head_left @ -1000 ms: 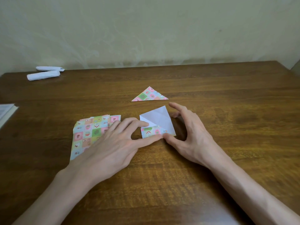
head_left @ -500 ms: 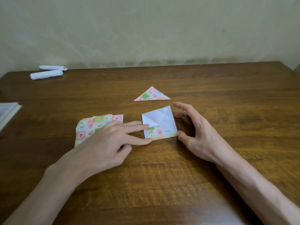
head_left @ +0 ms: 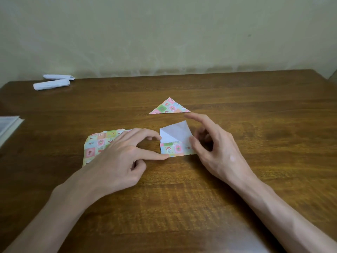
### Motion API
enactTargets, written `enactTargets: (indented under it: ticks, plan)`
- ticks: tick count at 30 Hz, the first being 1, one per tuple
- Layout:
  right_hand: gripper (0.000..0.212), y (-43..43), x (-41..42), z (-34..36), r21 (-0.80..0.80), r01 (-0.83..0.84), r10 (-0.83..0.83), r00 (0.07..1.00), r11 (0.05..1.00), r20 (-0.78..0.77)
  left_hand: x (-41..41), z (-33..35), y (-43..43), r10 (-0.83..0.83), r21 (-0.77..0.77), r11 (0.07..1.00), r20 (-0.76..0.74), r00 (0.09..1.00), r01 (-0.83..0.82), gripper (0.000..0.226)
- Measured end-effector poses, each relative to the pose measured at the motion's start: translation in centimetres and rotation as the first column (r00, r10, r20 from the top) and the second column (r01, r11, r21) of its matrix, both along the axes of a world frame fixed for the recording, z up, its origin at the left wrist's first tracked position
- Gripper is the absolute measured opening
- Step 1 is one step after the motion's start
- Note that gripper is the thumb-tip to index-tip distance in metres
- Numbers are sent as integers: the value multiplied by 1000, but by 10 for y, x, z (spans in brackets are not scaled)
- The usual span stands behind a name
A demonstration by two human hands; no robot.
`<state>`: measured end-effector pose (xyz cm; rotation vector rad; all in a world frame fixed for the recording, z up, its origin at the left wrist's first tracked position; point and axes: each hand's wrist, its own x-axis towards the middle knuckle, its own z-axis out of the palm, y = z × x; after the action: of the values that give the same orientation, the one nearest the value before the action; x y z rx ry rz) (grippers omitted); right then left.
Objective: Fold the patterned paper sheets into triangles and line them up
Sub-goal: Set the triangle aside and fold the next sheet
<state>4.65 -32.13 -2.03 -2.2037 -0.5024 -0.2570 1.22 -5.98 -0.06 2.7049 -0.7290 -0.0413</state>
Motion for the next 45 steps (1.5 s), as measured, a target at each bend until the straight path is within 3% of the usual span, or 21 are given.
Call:
enactTargets:
  ticks: [6,9,14,19,23,28,32,37,45]
  plan:
    - [45,-1,-3,7,110,-125,138,983,986,-120,-2,-5,-5,46,102,993,140,989,-60,49]
    - [58,0,-5,10,182,-251,280,947,951,-156,-4,-8,-13,56,121,990,141,988,-73,52]
    - [60,-10,3,0,-132,-145,143,989,981,-21,-3,-5,-13,11,133,991,134,991,-29,50]
    - [50,-15,8,1,-216,-156,158,987,964,-8,-2,-5,-9,-10,137,991,99,995,-4,55]
    - [45,-15,7,2,-249,-164,162,986,954,-28,-4,-10,-11,-11,93,996,85,996,3,56]
    - [31,-16,6,1,-260,-147,149,989,954,-14,-4,-17,-20,51,-71,997,130,990,-42,57]
    - [23,-12,4,0,-254,-150,151,988,955,-17,-3,-22,-30,154,-203,973,194,969,-114,47]
    - [18,-9,4,-2,-231,-125,122,992,965,-27,0,-25,-29,249,-307,932,156,956,-193,37]
    - [21,-5,2,-5,-268,-115,114,993,957,-18,0,-27,-31,290,-306,921,131,948,-239,37]
